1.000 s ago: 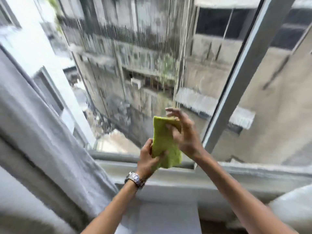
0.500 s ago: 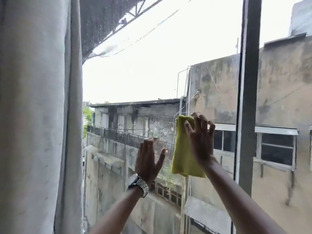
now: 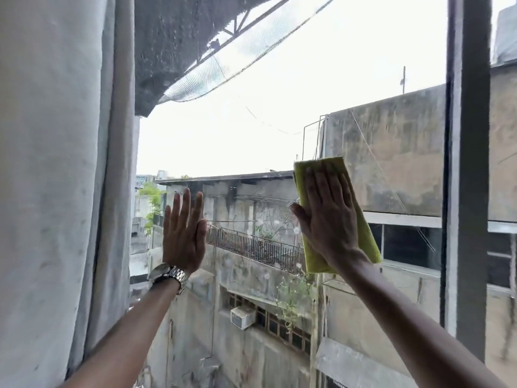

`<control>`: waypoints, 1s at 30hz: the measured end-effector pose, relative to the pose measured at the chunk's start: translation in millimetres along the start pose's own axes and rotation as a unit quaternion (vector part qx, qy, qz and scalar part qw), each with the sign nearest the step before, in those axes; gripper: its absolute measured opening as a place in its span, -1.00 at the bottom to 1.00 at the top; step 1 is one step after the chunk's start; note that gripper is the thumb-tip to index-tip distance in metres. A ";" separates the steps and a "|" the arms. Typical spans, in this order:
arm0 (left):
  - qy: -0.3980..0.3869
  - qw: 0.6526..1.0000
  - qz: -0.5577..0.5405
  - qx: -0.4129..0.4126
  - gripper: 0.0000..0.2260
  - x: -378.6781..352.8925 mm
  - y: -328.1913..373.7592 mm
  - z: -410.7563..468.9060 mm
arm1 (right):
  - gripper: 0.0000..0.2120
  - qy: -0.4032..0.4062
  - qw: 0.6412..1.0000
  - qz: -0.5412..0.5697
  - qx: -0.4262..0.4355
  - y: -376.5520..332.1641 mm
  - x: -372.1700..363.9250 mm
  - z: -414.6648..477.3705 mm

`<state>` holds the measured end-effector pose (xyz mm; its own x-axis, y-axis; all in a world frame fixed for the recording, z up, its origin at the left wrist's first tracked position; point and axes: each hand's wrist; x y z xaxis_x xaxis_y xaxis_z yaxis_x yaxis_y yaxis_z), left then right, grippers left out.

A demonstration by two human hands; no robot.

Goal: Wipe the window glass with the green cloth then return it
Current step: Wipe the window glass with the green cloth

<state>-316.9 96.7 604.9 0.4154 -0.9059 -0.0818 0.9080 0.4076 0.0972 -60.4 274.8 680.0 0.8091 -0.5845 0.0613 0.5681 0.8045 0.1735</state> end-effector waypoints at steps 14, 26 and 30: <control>0.064 0.996 -0.029 -0.051 -0.50 -11.9 -18.2 -8.2 | -0.14 -0.035 0.983 0.016 0.179 -73.0 -31.1 -67.7; 0.051 0.998 -0.026 -0.036 -0.51 -8.0 -15.0 -7.6 | -0.14 -0.028 0.990 0.004 0.139 6.8 5.3 -59.5; 0.056 0.997 -0.030 -0.035 -0.50 -11.2 -17.1 -7.4 | -0.12 0.013 0.999 0.029 0.040 -22.1 -5.8 3.4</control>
<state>-336.7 100.7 596.9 0.3606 -0.9118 -0.1963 0.9311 0.3641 0.0193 -78.2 260.0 679.2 0.8447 -0.5330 0.0480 0.5069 0.8256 0.2480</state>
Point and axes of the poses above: each hand's wrist, its own z-axis towards the middle knuckle, its own x-axis out of the back of the hand, y = z × x, and after that the axes turned 12 degrees about y, right-handed
